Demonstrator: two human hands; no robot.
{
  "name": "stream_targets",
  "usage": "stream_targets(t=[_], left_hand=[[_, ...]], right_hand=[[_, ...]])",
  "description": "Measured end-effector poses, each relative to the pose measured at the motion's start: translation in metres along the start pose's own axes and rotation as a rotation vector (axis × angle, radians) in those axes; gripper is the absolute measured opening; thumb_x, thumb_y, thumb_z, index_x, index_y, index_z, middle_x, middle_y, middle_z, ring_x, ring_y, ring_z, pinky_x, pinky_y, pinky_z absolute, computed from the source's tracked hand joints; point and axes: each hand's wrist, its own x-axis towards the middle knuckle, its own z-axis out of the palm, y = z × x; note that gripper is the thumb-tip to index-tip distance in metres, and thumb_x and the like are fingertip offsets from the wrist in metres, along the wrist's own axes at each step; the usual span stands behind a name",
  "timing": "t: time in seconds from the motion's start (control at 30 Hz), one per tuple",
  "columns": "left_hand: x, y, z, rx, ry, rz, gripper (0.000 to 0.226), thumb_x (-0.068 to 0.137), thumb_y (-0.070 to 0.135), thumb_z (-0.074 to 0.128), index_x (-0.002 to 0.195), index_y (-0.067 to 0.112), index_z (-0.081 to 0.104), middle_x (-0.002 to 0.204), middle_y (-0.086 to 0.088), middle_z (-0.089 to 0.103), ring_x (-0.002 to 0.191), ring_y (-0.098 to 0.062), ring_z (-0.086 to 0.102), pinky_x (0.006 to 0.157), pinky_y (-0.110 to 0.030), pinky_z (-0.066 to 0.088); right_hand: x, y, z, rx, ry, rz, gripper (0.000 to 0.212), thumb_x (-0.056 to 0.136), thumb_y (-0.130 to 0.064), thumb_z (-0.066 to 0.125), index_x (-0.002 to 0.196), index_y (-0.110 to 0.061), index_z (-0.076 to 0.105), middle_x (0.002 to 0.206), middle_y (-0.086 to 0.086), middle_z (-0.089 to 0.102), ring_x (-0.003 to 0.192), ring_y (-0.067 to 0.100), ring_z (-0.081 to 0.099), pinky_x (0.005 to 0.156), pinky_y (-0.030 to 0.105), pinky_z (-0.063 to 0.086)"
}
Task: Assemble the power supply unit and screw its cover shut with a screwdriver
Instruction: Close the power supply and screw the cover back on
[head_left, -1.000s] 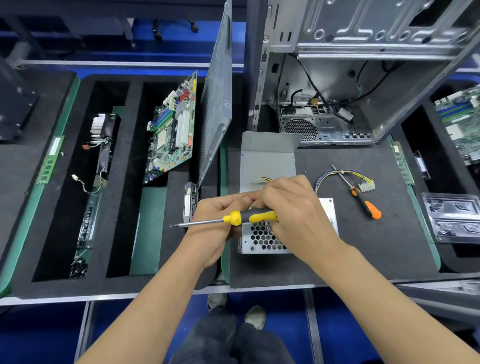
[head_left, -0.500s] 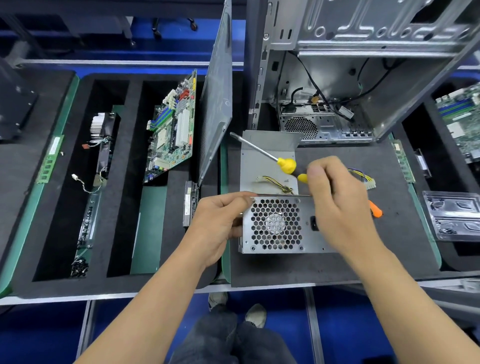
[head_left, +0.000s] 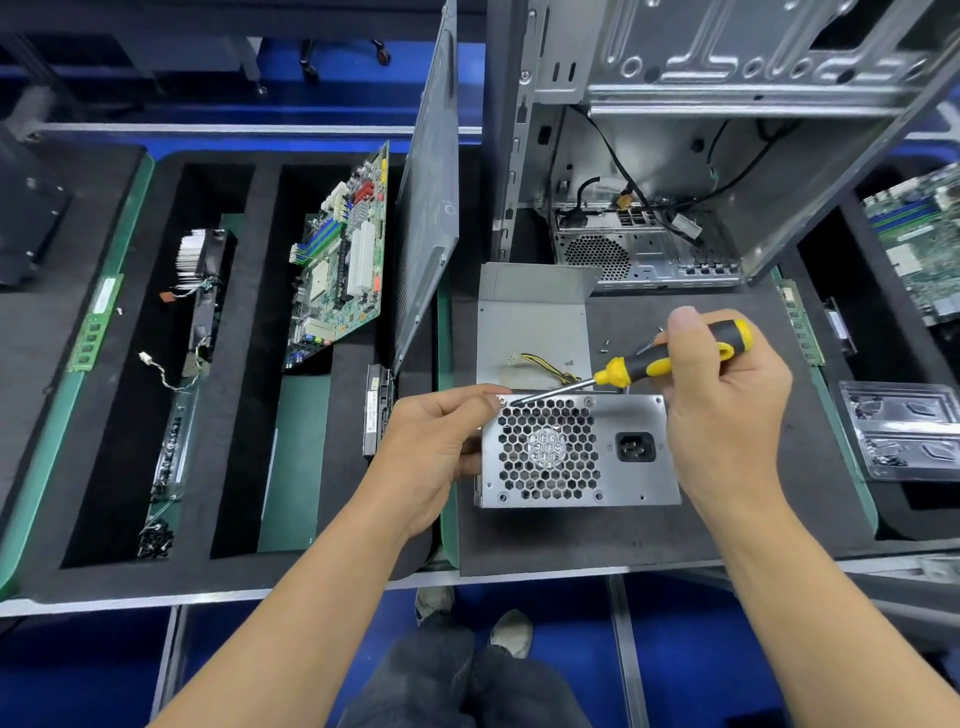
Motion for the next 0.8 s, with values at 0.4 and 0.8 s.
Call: stream_targets(t=[0.4,0.8], left_hand=[[-0.001,0.001,0.001,-0.018,0.019,0.001,0.024,0.095,0.009,0.063,0.085,0.020,0.082,0.086,-0.010,0.077,0.070,-0.017,0.070,0.058,-0.030,0.058],[0.000,0.000,0.001,-0.008,0.008,0.017,0.026,0.096,0.009,0.061,0.086,0.019,0.083,0.085,-0.009,0.077,0.071,-0.015,0.071,0.057,-0.028,0.057]], right_hand=[[-0.002,-0.004,0.006,-0.094,-0.019,0.027,0.035,0.089,-0.045,0.059,0.073,-0.014,0.057,0.057,-0.011,0.051,0.058,0.014,0.044,0.055,0.030,0.040],[-0.006,-0.034,0.011,-0.233,-0.170,-0.229,0.021,0.094,-0.033,0.059,0.076,-0.023,0.057,0.064,-0.008,0.069,0.059,0.024,0.064,0.056,0.029,0.048]])
